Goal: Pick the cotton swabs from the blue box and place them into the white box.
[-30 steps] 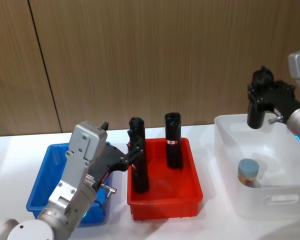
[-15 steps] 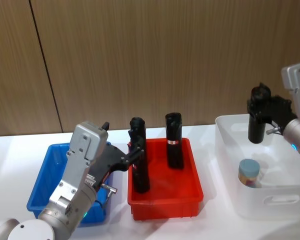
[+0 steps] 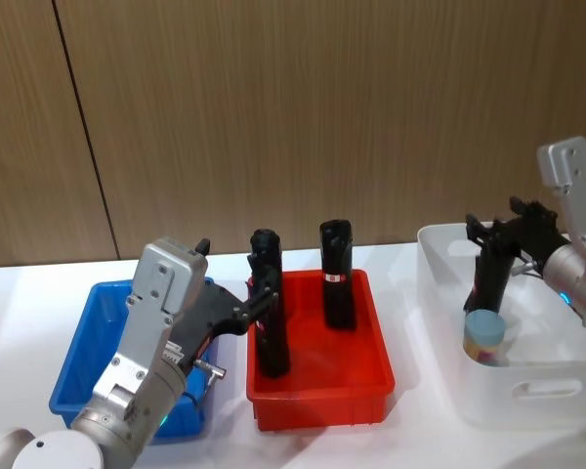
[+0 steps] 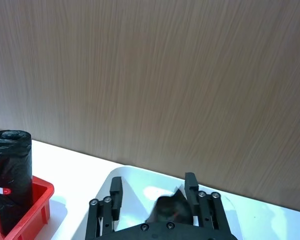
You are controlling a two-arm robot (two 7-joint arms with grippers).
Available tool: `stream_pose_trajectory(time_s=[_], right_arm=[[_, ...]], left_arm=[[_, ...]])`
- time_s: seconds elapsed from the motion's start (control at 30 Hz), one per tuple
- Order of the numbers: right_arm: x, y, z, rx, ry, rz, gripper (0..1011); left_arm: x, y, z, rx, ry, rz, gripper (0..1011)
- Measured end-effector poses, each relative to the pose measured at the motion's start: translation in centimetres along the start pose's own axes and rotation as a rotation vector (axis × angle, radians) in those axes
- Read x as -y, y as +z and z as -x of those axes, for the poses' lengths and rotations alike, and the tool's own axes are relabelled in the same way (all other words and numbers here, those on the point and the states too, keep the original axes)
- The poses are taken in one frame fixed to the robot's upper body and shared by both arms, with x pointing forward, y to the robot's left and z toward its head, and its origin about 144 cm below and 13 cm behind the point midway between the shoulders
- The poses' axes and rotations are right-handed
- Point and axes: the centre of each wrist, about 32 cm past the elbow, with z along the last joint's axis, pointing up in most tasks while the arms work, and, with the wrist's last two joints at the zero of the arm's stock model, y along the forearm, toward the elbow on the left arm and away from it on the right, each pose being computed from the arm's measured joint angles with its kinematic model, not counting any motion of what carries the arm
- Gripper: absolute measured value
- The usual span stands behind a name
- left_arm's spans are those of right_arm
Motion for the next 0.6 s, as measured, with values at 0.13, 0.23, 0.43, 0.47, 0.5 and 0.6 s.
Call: stream_pose_trajectory(time_s=[0.13, 0.23, 0.43, 0.47, 0.5, 0.6], right_arm=[[0.04, -0.15, 0.04, -0.005, 0.004, 0.004, 845], [0.16, -0.27, 0.06, -0.010, 0.008, 0.004, 927], [0.42, -0.32, 0.03, -0.018, 0.011, 0.000, 1002], [0.45, -0.33, 0.03, -0.019, 0.011, 0.000, 1002], [0.47, -0.33, 0.02, -0.020, 0.011, 0.000, 1002], [0.56, -0.34, 0.02, -0.022, 0.013, -0.002, 1002]], left_arm=[[0.00, 0.00, 0.00, 0.000, 0.000, 0.000, 1004], [0.00, 0.00, 0.00, 0.000, 0.000, 0.000, 1004], [0.00, 0.00, 0.00, 0.000, 0.000, 0.000, 1004], [0.00, 0.00, 0.00, 0.000, 0.000, 0.000, 1004], [0.00, 0.00, 0.00, 0.000, 0.000, 0.000, 1004], [0.00, 0.00, 0.00, 0.000, 0.000, 0.000, 1004]])
